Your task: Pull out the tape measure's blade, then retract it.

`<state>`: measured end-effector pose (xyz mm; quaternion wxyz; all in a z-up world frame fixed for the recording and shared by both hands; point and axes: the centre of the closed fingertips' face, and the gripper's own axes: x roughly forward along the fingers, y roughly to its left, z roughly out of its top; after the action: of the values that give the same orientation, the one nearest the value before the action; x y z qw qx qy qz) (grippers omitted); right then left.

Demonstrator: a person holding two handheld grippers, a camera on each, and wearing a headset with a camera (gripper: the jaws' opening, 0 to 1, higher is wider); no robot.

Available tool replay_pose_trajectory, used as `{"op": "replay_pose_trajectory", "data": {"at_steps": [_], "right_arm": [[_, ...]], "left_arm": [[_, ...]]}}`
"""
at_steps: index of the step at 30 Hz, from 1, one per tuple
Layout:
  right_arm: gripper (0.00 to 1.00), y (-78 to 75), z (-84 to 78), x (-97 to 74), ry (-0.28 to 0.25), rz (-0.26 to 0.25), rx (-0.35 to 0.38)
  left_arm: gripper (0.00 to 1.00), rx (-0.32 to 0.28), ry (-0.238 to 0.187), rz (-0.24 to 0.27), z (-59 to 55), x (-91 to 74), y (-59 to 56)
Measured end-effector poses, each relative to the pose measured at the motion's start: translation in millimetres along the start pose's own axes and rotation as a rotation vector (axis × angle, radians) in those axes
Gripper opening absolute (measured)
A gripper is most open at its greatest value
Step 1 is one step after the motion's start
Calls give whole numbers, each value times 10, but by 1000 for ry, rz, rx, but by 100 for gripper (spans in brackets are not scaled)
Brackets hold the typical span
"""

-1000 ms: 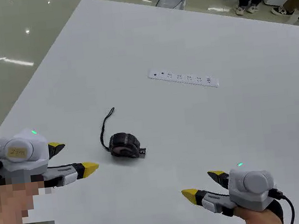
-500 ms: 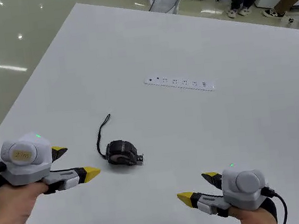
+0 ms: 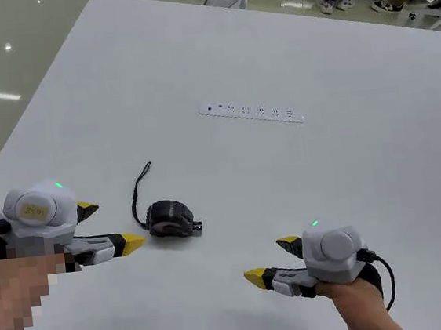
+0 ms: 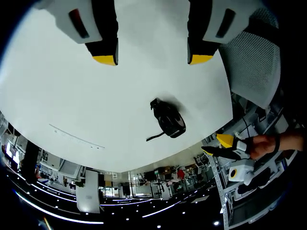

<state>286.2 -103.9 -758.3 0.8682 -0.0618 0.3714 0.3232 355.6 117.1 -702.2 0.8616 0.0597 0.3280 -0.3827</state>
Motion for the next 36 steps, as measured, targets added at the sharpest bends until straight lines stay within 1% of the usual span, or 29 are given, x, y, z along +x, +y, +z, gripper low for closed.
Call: {"op": "replay_pose_trajectory", "data": {"at_steps": [6, 10, 16, 17, 20, 22, 24, 28, 35, 36], "right_arm": [[58, 38, 42, 123, 14, 22, -28], [58, 70, 77, 211, 21, 37, -42], [58, 84, 114, 319, 33, 56, -65], [58, 82, 118, 341, 36, 60, -68], [57, 78, 137, 372, 41, 67, -70], [57, 74, 167, 390, 35, 73, -70], [57, 62, 164, 430, 46, 80, -81], [57, 38, 187, 472, 56, 88, -94], [56, 33, 196, 482, 58, 90, -97], [56, 14, 215, 526, 65, 98, -110]], "left_arm": [[66, 33, 20, -21, 5, 79, 11], [66, 48, 29, -37, 13, 126, -1], [66, 74, 48, -58, 13, 202, -16], [66, 86, 54, -59, 11, 218, -14], [66, 101, 64, -70, 15, 256, -18], [66, 118, 75, -78, 19, 287, -22], [66, 133, 84, -85, 24, 331, -23], [66, 148, 96, -99, 30, 394, -35], [66, 154, 100, -104, 34, 408, -40], [66, 165, 108, -116, 52, 447, -49]]}}
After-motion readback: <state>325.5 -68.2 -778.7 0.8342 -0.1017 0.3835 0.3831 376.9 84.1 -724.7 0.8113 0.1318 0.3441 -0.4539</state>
